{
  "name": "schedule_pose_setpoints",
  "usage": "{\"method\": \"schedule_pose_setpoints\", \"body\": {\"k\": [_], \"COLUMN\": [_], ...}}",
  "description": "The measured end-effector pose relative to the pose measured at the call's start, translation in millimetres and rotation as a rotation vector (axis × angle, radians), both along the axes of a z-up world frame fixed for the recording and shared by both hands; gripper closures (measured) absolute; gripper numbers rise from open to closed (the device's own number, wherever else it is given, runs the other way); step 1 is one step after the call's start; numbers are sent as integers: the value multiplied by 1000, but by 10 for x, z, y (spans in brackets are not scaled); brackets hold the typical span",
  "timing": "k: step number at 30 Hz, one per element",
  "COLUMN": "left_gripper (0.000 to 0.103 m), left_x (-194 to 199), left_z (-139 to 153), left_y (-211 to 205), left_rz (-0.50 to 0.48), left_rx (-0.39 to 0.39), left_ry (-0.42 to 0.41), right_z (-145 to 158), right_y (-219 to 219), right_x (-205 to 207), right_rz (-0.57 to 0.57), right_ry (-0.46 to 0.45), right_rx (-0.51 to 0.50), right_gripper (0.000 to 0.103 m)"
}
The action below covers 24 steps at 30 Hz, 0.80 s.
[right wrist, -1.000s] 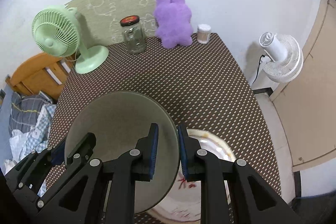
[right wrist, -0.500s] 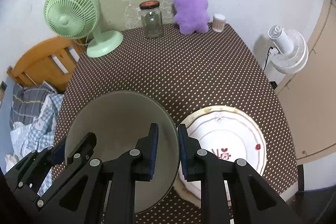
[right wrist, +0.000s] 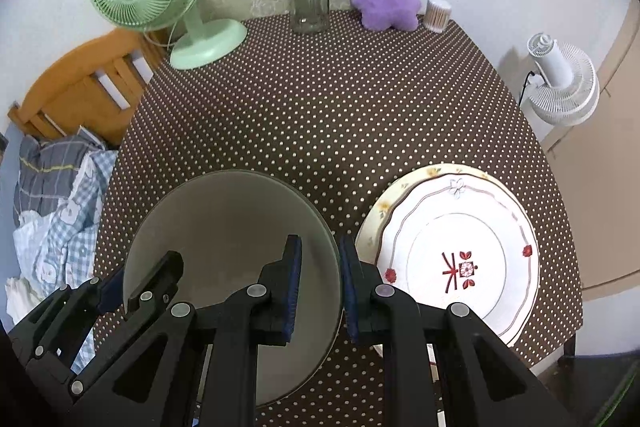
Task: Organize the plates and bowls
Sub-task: 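Lower the grey bowl onto the bowl stack and open both tools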
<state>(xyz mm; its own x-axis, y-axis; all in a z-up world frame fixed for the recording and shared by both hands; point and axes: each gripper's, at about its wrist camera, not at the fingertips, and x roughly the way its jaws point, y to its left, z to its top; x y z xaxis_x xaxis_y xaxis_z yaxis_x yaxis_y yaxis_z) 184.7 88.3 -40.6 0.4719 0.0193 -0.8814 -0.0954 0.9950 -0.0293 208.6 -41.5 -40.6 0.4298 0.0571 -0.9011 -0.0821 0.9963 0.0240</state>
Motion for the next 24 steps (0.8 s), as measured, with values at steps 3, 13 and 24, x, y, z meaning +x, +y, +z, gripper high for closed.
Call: {"method": "schedule_pose_setpoints", "body": {"k": [3,13,24], "left_gripper": [87,87,87], "left_x": [10,44,71], "left_z": [-51,-196,-267], "left_y": [7,99,62], "left_rz": [1,16,15], "left_rx": [-4,-54,-64], "left_ry": [10,42,40], "right_z": [-53,-156,-206], "right_y": [28,152,143], "right_x": [10,72,98], "right_rz": [2,24,26], "right_ry": [12,20,9], "right_rx": [-12,-66,-89], "right_gripper": [80,80,80]}}
